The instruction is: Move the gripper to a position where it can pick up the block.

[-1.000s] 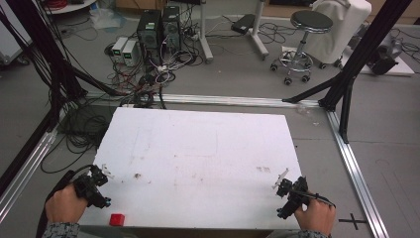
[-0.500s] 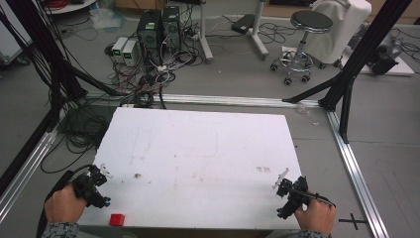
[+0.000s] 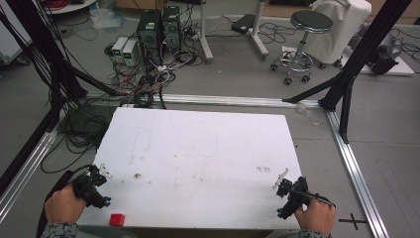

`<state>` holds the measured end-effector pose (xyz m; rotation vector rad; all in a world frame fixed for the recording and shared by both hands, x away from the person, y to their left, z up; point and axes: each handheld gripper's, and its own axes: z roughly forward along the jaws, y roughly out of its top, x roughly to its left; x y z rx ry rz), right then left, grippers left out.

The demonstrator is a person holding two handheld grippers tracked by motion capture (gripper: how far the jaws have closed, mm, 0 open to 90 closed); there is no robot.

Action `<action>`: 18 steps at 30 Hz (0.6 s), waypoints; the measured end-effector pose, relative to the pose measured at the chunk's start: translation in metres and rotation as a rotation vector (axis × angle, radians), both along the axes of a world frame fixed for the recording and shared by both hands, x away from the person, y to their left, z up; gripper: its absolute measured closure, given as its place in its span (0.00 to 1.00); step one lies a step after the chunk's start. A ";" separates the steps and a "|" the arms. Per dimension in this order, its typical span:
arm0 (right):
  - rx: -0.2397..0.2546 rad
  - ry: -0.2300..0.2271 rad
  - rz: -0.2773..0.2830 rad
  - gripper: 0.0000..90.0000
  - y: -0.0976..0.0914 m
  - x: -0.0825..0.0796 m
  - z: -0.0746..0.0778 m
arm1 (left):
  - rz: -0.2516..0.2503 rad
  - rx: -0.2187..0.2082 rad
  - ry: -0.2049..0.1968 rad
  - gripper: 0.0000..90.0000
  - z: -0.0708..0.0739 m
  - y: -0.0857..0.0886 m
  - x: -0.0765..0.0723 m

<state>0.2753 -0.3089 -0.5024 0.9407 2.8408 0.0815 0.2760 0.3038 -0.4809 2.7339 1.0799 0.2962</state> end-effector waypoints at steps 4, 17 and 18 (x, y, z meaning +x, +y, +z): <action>0.003 0.000 -0.004 0.01 0.001 0.000 0.000 | -0.003 -0.013 -0.012 0.26 0.001 0.000 -0.001; 0.003 0.002 -0.001 0.01 0.001 -0.001 0.000 | -0.114 -0.030 -0.020 0.27 0.002 -0.001 -0.005; 0.004 0.001 -0.002 0.01 0.000 -0.001 0.000 | -0.133 -0.029 -0.028 0.26 0.002 -0.002 -0.006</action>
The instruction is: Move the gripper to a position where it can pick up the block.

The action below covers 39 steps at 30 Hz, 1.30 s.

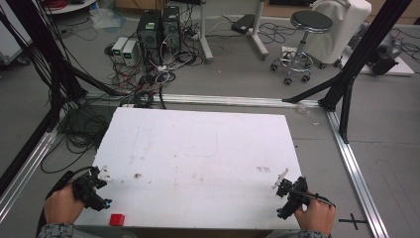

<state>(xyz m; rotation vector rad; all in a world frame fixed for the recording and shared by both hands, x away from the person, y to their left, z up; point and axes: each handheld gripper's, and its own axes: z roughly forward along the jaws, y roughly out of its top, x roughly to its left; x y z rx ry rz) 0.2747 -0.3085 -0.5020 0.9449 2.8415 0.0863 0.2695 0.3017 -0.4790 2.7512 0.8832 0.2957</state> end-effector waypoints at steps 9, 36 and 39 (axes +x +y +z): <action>0.003 -0.008 -0.005 0.01 0.000 0.000 0.000 | -0.142 0.007 -0.008 0.27 0.005 -0.003 -0.008; 0.006 -0.005 -0.003 0.01 -0.001 0.000 0.001 | -0.530 0.087 0.106 0.27 0.001 -0.021 -0.031; 0.008 -0.002 0.003 0.01 -0.001 0.000 0.000 | -0.544 0.095 0.115 0.27 0.000 -0.023 -0.033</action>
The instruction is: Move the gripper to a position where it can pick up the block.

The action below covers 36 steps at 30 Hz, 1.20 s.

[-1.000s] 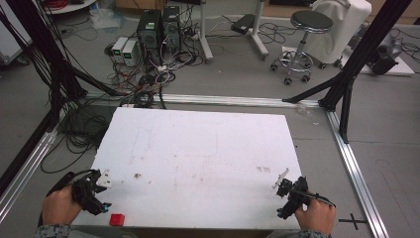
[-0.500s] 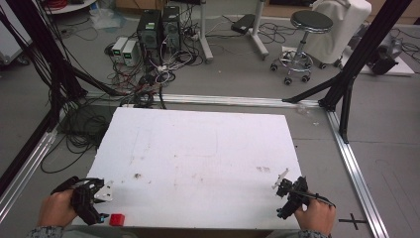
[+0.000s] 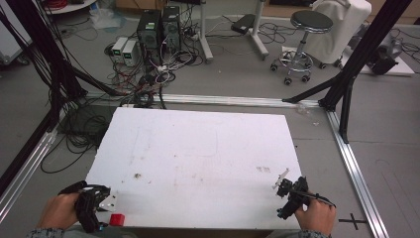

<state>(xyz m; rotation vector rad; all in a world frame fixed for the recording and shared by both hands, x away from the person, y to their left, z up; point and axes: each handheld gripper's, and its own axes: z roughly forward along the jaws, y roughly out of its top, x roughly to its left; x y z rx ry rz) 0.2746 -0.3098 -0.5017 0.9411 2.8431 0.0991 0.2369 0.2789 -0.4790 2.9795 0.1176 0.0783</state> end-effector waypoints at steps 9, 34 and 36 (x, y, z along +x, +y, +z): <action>-0.001 0.000 -0.011 0.02 0.001 -0.001 0.001 | -0.061 0.035 0.014 0.27 -0.008 -0.013 -0.006; -0.007 0.006 0.001 0.01 0.001 0.000 0.000 | -0.145 0.146 0.005 0.27 -0.031 -0.037 -0.011; -0.006 0.007 -0.003 0.01 0.001 0.000 0.000 | -0.145 0.143 0.007 0.27 -0.031 -0.037 -0.011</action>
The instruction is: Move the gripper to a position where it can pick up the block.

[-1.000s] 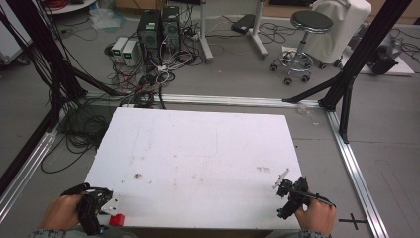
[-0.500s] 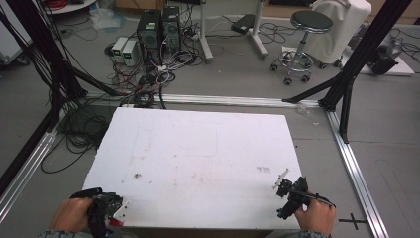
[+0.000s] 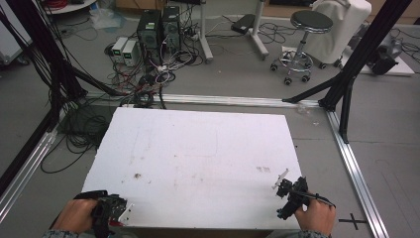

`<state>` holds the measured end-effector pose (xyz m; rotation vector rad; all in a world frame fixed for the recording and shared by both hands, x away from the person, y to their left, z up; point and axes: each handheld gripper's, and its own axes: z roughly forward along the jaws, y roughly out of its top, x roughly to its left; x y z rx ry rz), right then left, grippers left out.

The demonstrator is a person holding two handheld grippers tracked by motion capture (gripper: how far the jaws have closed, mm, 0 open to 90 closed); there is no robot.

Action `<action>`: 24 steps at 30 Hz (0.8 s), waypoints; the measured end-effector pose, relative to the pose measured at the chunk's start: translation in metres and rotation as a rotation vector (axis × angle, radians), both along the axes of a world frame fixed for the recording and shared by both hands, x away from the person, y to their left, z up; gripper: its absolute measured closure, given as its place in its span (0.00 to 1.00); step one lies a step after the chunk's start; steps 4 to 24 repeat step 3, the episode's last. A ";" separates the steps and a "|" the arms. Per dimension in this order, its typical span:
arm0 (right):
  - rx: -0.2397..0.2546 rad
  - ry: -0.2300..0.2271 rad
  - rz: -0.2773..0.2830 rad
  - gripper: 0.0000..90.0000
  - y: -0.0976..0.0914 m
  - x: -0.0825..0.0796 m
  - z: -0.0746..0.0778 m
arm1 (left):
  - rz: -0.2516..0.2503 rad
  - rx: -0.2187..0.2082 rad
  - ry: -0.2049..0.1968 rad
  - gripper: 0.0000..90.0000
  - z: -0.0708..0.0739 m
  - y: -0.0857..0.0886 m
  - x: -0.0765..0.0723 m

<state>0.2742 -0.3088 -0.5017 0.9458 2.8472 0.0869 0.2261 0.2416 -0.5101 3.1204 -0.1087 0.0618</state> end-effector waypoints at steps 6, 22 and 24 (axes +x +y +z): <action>0.000 0.002 0.000 0.01 0.000 0.000 0.000 | -0.002 0.001 0.006 0.27 0.000 0.000 0.000; 0.000 0.002 0.000 0.01 0.000 0.000 0.000 | -0.002 0.001 0.006 0.27 0.000 0.000 0.000; 0.000 0.002 0.000 0.01 0.000 0.000 0.000 | -0.002 0.001 0.006 0.27 0.000 0.000 0.000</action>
